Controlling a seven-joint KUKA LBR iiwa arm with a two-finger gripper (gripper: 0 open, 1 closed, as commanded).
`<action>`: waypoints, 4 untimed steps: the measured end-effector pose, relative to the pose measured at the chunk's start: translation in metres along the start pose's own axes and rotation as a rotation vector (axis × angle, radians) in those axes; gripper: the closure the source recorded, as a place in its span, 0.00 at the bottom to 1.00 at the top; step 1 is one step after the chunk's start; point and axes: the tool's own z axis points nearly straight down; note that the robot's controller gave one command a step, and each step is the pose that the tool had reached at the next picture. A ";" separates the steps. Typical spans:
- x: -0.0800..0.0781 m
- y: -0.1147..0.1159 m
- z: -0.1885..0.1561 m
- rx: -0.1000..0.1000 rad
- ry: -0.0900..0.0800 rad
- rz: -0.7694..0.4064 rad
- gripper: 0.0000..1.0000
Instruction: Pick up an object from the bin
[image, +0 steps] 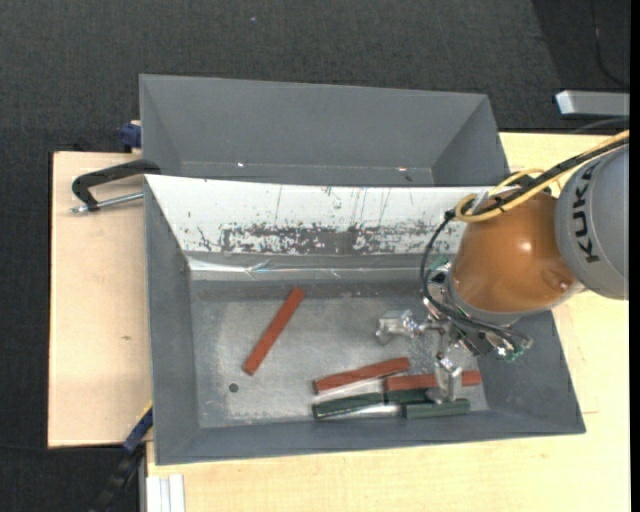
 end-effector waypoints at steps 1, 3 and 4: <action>-0.013 0.029 0.010 0.001 -0.007 0.065 1.00; -0.011 0.030 0.012 -0.003 0.001 0.065 0.00; -0.010 0.030 0.009 0.003 -0.008 -0.422 1.00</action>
Offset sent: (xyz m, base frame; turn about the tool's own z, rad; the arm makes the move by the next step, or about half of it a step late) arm 0.0000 0.0000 0.0000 0.0000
